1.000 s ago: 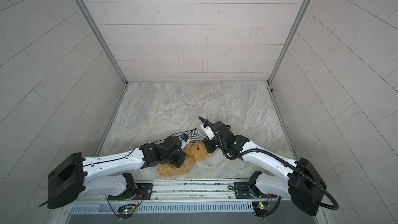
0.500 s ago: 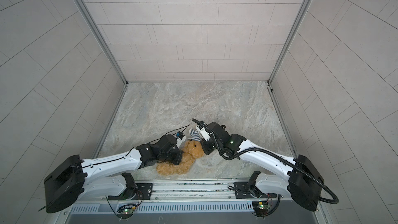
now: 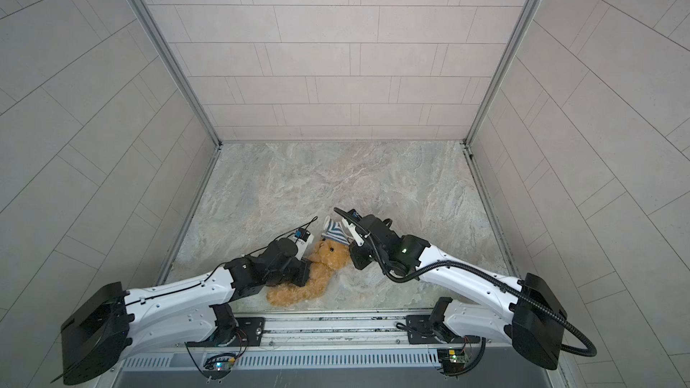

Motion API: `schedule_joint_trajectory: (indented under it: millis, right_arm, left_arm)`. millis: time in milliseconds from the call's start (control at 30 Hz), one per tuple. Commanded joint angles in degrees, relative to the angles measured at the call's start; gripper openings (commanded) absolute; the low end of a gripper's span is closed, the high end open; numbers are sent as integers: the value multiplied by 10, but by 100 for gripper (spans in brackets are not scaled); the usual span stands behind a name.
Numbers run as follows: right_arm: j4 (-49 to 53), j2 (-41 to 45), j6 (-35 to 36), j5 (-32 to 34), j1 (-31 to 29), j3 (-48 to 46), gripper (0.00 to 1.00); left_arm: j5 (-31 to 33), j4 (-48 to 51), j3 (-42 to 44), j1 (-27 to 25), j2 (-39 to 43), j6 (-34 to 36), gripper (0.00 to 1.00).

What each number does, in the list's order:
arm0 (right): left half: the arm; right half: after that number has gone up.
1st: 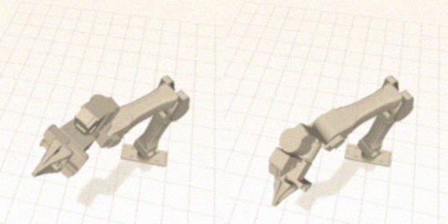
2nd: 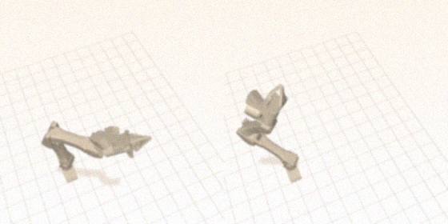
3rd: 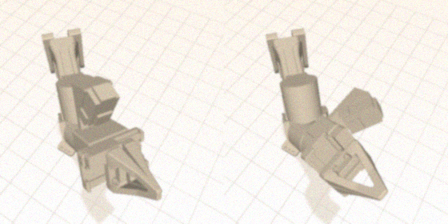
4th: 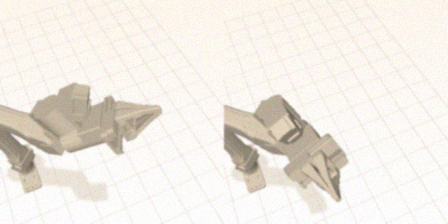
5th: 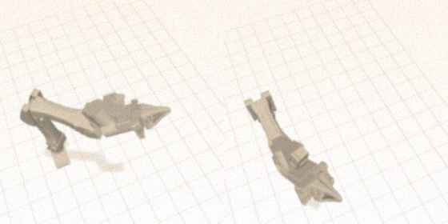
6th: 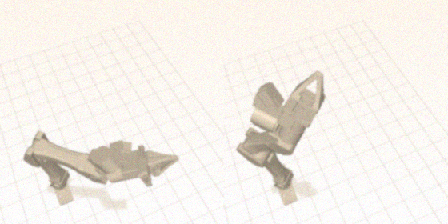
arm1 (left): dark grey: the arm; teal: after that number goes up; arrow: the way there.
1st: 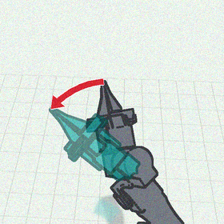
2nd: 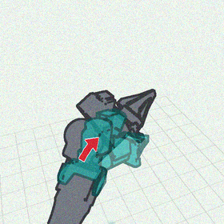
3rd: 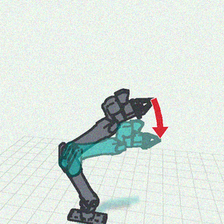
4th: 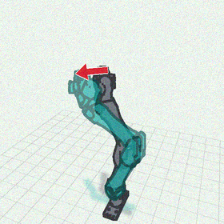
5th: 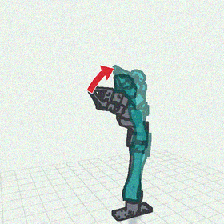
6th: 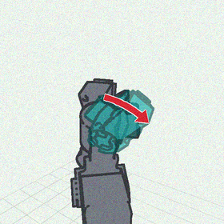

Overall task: Dress the teddy bear
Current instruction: 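Raise the right gripper to stretch the sweater opening down over the bear's head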

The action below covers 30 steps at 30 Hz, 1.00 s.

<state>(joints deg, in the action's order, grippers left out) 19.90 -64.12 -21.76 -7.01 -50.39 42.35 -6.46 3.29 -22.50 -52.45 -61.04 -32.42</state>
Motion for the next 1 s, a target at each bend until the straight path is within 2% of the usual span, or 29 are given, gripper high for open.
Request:
schedule_joint_trajectory:
  millis: [0,533,767,967]
  right_arm:
    - [30,4,-18,17,-6,17,0]
    - [29,-44,-17,10,-15,59,0]
    - [3,-68,-43,-4,-23,74,0]
    - [-32,-83,-72,1,-38,71,0]
  left_arm:
    - [59,14,20,9,-2,-16,0]
    - [34,-35,15,9,-22,-45,0]
    - [66,-50,20,9,-13,-45,0]
    - [124,-75,31,-10,13,-7,0]
